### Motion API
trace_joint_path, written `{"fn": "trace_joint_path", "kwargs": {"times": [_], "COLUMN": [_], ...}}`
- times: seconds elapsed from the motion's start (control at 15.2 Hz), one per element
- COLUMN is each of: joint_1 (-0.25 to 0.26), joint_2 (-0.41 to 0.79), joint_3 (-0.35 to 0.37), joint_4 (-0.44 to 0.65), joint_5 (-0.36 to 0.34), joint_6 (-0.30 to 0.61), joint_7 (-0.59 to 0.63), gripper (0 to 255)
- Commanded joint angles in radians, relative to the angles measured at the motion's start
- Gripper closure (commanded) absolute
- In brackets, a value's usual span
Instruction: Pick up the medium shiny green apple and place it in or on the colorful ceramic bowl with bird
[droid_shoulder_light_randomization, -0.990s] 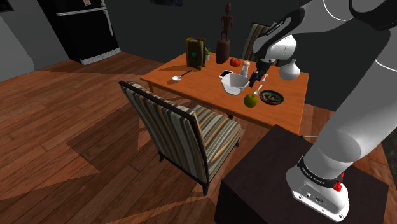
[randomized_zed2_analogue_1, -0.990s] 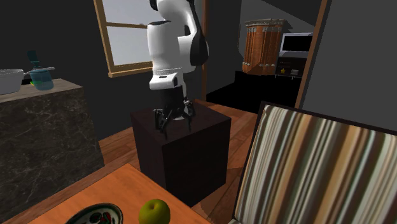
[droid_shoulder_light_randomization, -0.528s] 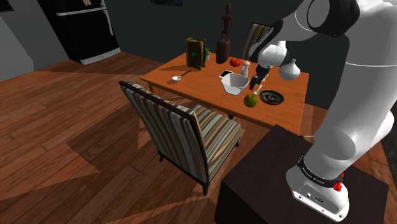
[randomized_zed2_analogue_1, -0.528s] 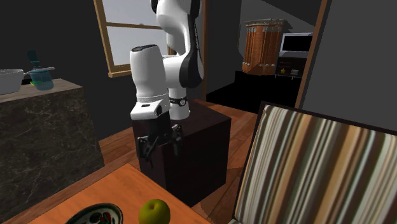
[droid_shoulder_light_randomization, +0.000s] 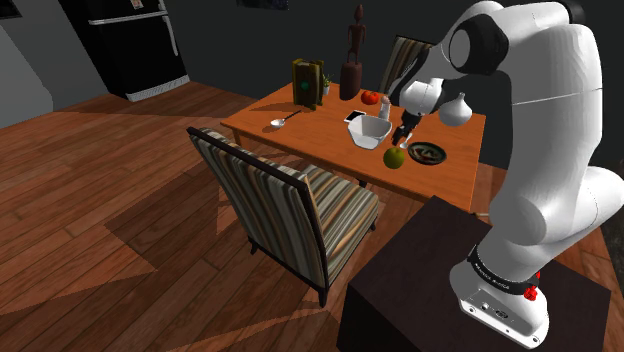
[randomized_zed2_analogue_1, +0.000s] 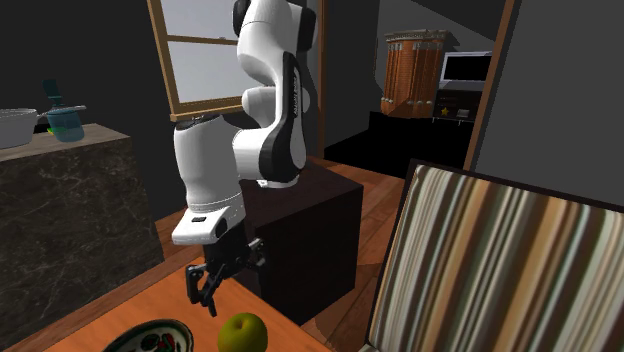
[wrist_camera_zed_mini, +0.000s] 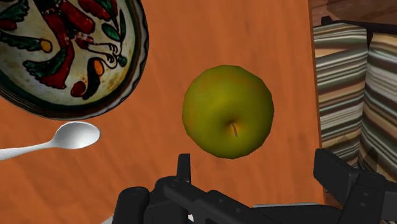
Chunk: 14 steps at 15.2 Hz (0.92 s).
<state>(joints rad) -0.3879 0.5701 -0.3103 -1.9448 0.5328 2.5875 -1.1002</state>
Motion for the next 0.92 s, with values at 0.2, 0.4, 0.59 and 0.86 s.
{"fn": "trace_joint_path", "kwargs": {"times": [0.2,0.4,0.59,0.86], "joint_1": [-0.02,-0.029,-0.029,-0.029], "joint_2": [0.065,0.098,0.098,0.097], "joint_3": [0.027,0.041,0.041,0.041], "joint_4": [0.036,0.053,0.053,0.053], "joint_5": [0.029,0.042,0.042,0.042], "joint_6": [0.03,0.046,0.046,0.046], "joint_7": [-0.02,-0.028,-0.028,-0.028], "gripper": [0,0,0,0]}}
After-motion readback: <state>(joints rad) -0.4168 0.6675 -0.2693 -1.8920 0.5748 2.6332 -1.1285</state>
